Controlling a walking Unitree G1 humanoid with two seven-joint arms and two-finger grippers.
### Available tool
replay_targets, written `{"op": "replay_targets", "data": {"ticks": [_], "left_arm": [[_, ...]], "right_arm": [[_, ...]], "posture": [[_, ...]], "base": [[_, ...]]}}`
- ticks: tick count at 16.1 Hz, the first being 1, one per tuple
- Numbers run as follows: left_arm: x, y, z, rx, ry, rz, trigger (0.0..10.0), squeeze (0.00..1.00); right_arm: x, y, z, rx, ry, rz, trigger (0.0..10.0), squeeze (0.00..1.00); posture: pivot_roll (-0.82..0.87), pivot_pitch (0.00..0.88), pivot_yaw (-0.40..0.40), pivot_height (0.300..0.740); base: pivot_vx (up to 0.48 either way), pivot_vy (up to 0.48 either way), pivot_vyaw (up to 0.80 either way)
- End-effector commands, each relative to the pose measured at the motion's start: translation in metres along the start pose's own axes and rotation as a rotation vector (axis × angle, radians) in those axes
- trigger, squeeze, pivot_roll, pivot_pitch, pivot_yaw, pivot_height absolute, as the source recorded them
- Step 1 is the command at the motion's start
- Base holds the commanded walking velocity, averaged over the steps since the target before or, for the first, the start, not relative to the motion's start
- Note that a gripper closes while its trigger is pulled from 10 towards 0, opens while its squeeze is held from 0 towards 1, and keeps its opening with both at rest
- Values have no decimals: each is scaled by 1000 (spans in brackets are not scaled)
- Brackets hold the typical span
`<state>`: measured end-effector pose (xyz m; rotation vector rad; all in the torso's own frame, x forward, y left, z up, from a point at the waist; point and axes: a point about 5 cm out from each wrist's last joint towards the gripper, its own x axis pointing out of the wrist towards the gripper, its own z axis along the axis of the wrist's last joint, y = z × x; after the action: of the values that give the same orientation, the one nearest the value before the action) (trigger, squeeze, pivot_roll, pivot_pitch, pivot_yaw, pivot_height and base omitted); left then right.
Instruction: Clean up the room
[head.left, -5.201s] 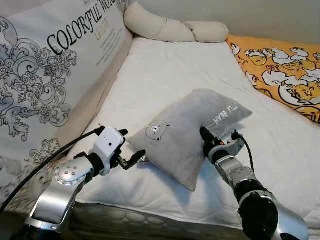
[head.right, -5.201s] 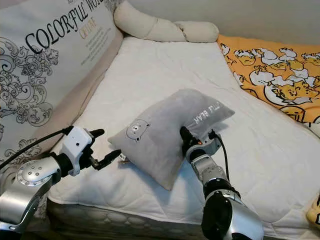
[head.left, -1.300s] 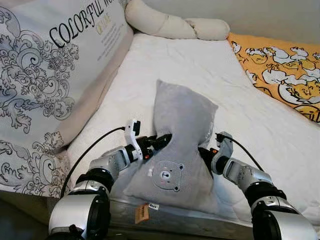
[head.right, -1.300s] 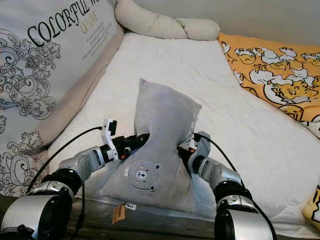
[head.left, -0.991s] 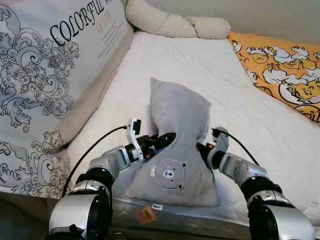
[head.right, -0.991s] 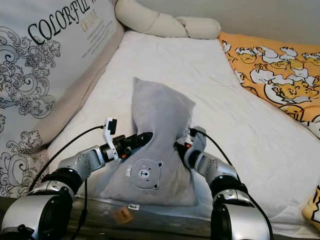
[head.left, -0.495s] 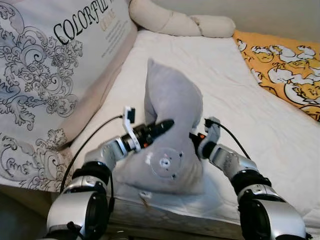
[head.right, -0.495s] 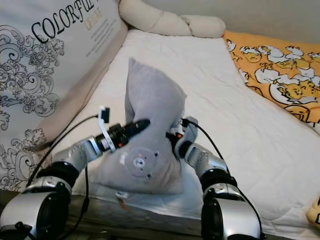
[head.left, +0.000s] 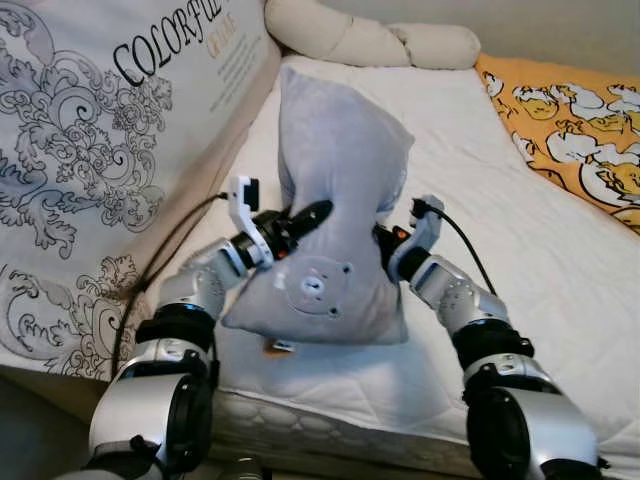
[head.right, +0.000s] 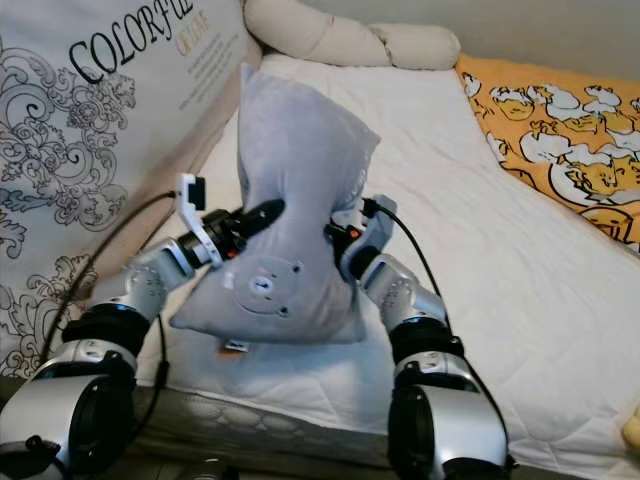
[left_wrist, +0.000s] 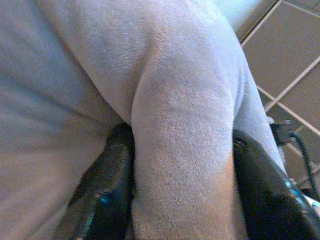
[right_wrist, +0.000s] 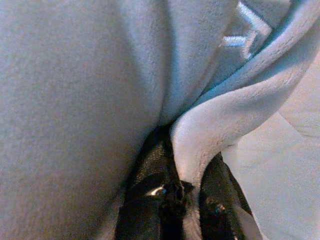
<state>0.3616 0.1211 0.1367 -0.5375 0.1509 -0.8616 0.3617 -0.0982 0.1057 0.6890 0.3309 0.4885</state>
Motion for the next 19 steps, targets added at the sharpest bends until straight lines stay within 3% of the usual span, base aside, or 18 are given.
{"op": "replay_targets", "data": {"ticks": [1, 3, 6, 10, 12, 15, 19], "left_arm": [[12, -13, -7, 5, 48, -48, 0, 0], [9, -17, -5, -24, 9, -40, 0, 0], [3, -15, -25, 18, 51, 36, 0, 0], [-10, -8, -20, 233, 82, 244, 0, 0], [-10, -10, -25, 276, 99, 263, 0, 0], [-6, -17, -25, 246, 48, 271, 0, 0], [-7, -16, -23, 239, 7, 332, 0, 0]], "right_arm": [[10, 26, 9, 4, -57, 107, 0, 0], [6, 27, 5, -1, -66, 113, 0, 0], [-1, 20, 1, -32, -94, 55, 0, 0], [-12, 18, -8, -169, -98, -10, 0, 0], [-13, 23, -12, -187, -107, -9, 0, 0], [-15, 26, -20, -208, -92, -17, 0, 0], [-20, 18, -17, -201, -132, -101, 0, 0]], "posture": [[38, 0, -9, 740], [47, 0, -9, 740], [50, 0, -10, 740], [52, 0, -13, 740], [51, 0, -15, 740], [55, 0, -26, 740], [56, 0, -31, 740]], "base": [[0, 0, 0], [0, 0, 0], [0, 0, 0], [0, 0, 0], [0, 0, 0], [0, 0, 0], [0, 0, 0]]}}
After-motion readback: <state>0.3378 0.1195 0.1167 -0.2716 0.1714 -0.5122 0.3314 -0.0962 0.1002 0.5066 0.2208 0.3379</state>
